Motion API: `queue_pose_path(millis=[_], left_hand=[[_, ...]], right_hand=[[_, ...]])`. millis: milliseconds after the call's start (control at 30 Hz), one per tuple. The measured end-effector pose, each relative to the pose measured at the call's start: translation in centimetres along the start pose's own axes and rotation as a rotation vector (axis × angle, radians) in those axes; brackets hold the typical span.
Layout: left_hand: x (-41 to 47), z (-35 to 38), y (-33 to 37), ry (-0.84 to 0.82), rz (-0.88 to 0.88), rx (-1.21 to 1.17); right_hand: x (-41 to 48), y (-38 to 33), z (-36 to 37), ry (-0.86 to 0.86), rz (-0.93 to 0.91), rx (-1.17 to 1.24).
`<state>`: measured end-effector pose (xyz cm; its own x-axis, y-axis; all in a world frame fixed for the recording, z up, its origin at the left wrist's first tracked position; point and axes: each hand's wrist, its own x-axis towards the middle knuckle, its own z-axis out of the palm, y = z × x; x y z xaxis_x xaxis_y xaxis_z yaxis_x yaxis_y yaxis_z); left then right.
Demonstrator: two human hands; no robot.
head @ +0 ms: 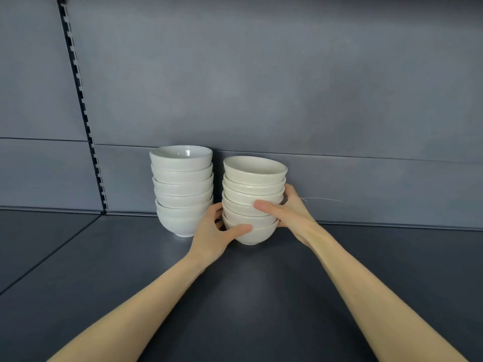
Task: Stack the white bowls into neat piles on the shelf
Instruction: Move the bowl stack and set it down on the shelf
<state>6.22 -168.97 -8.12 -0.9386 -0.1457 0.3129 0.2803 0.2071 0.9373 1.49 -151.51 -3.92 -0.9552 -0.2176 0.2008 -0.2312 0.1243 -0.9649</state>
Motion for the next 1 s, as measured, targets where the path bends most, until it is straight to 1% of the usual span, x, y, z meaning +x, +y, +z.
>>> queue_pose_path(millis=[167,300,400,533,733,1000], left_hand=[[0.3,0.2,-0.7,0.094,-0.001,-0.008],[0.6,0.4,-0.9,0.123,0.026,0.005],[0.6,0.5,-1.0,0.141,0.041,0.017],[0.6,0.6,-1.0,0.151,0.057,0.032],[0.1,0.7,-0.8,0.138,0.08,0.037],[-0.3,0.4,-0.7,0.131,0.09,0.036]], right_hand=[[0.4,0.2,0.7,0.028,-0.036,0.049],[0.6,0.4,1.3,0.04,-0.057,0.079],[0.8,0.6,1.2,0.013,-0.063,0.099],[0.9,0.8,0.6,-0.037,-0.055,0.136],[1.1,1.0,0.3,-0.037,-0.062,0.152],[1.2,1.0,0.2,-0.085,-0.061,0.162]])
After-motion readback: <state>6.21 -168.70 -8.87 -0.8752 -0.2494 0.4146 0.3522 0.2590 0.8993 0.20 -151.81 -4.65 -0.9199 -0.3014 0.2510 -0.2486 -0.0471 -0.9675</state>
